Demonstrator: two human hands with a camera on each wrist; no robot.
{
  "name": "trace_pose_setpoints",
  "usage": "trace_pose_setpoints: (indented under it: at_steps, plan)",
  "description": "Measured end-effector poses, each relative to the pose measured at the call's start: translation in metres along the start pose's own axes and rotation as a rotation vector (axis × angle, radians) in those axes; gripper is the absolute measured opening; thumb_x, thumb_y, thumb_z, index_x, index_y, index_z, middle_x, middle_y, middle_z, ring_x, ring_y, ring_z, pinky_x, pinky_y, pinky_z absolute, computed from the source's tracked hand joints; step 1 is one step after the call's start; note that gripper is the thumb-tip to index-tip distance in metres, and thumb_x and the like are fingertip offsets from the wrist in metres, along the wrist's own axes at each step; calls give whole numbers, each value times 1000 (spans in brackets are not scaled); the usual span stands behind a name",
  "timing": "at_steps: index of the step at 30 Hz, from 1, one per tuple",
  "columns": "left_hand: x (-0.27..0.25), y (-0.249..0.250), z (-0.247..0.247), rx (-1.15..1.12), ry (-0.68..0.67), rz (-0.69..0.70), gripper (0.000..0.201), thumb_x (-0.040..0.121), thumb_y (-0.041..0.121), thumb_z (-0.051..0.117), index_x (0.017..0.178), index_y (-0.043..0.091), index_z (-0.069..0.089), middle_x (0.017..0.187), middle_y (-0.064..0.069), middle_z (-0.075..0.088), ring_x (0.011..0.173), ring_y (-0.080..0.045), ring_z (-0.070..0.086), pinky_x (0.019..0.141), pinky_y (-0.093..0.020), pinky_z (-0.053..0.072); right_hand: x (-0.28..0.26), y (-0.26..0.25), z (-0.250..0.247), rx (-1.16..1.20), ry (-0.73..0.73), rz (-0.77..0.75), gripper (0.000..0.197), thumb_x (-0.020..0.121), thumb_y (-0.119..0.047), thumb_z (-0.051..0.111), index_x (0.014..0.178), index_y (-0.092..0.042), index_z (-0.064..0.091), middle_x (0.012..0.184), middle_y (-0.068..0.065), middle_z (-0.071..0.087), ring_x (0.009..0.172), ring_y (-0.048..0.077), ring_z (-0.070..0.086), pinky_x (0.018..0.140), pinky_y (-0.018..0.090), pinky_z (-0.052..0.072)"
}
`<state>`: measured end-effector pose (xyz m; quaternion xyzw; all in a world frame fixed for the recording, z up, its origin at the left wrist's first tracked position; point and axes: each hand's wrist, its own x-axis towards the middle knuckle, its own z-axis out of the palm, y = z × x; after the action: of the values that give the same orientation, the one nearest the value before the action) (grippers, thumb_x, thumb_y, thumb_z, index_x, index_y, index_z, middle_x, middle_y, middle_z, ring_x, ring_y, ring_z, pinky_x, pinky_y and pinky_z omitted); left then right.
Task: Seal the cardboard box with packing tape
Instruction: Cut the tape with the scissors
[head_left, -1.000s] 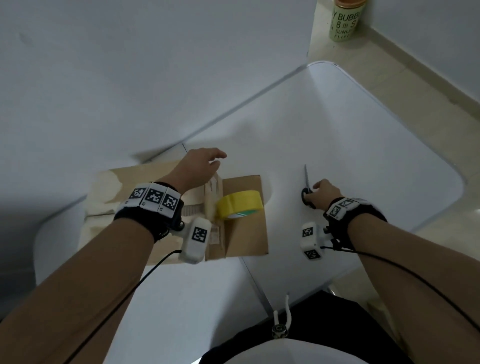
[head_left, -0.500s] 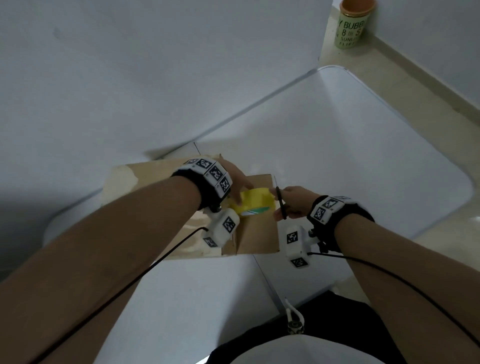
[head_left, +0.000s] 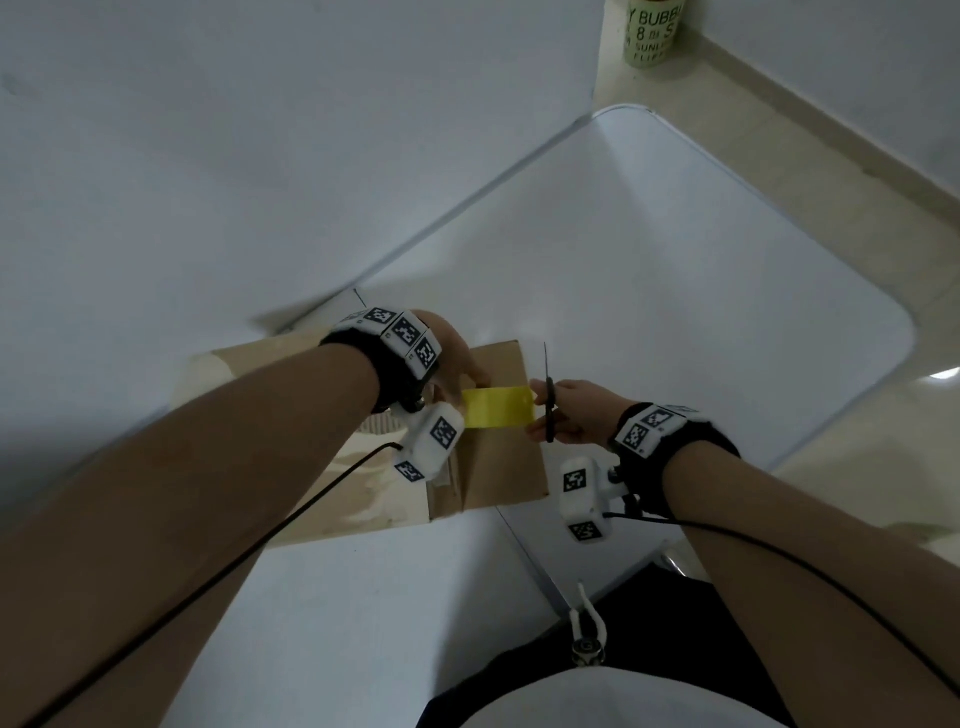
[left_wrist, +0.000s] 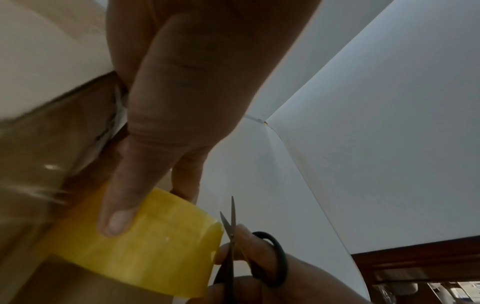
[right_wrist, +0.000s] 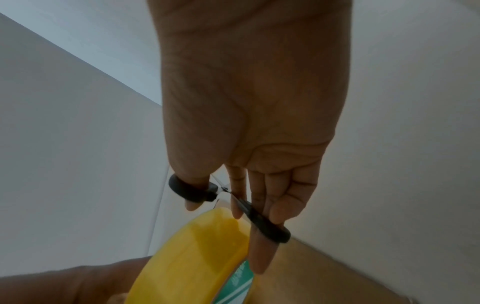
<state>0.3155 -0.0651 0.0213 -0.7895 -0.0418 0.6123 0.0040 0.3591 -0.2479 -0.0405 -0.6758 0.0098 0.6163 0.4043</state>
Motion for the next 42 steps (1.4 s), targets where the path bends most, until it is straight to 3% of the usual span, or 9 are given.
trace_pose_setpoints:
  at_steps: [2,12,16,22,26,29,37,39,42]
  plan:
    - [4,-4,6,-60,19,-8,75,86,51,63,148,37,24,142,-3,48,119,-26,54,103,-48,43,1,0,-1,12,15,0,37,96,-40,50,115,-7,48,83,16,65,43,10,61,41,18,41]
    - [8,-10,16,-318,99,111,52,87,32,68,135,29,46,115,-4,67,99,-18,66,92,-39,52,-2,15,-17,24,-16,-25,36,94,-40,55,113,-10,51,79,10,63,68,18,62,59,23,42]
    - [4,-13,17,-473,91,136,49,88,26,69,132,30,48,108,-6,71,92,-16,69,92,-40,54,-9,19,-28,1,-99,61,23,92,-28,59,104,-10,52,76,8,56,68,21,60,49,22,47]
    - [-8,-15,15,-519,117,151,34,85,46,67,111,26,58,101,-4,74,95,-17,69,96,-41,52,-18,26,-46,-57,-144,200,12,87,-17,61,79,-7,60,65,8,55,64,23,54,70,33,48]
    - [-10,-16,18,-572,173,141,41,85,43,68,117,18,59,105,-9,73,99,-22,69,96,-40,51,-21,35,-58,-161,-214,261,38,51,-20,85,77,-6,60,63,5,61,67,23,52,85,38,43]
    - [-13,-18,22,-640,196,146,42,81,44,72,114,19,61,101,-8,74,97,-22,70,95,-42,52,-12,43,-62,-219,-264,303,71,28,-21,94,88,-8,60,74,8,64,73,26,60,78,39,50]
    - [-20,-20,29,-846,292,200,38,85,27,72,117,8,63,91,-10,72,89,-22,68,85,-29,53,-40,31,-34,-302,-303,204,11,92,-3,53,86,-11,58,76,7,57,57,14,65,56,25,55]
    - [-21,-20,31,-870,311,206,37,86,28,71,117,9,63,98,-15,72,88,-21,66,82,-27,53,-44,35,-28,-373,-321,222,22,99,-2,39,87,-12,55,77,4,52,49,5,62,49,17,52]
    - [-23,-20,30,-924,336,215,36,85,28,72,116,10,64,101,-15,73,86,-19,66,77,-26,52,-47,35,-17,-412,-330,220,8,96,-11,52,95,-14,59,78,3,54,62,11,62,54,20,53]
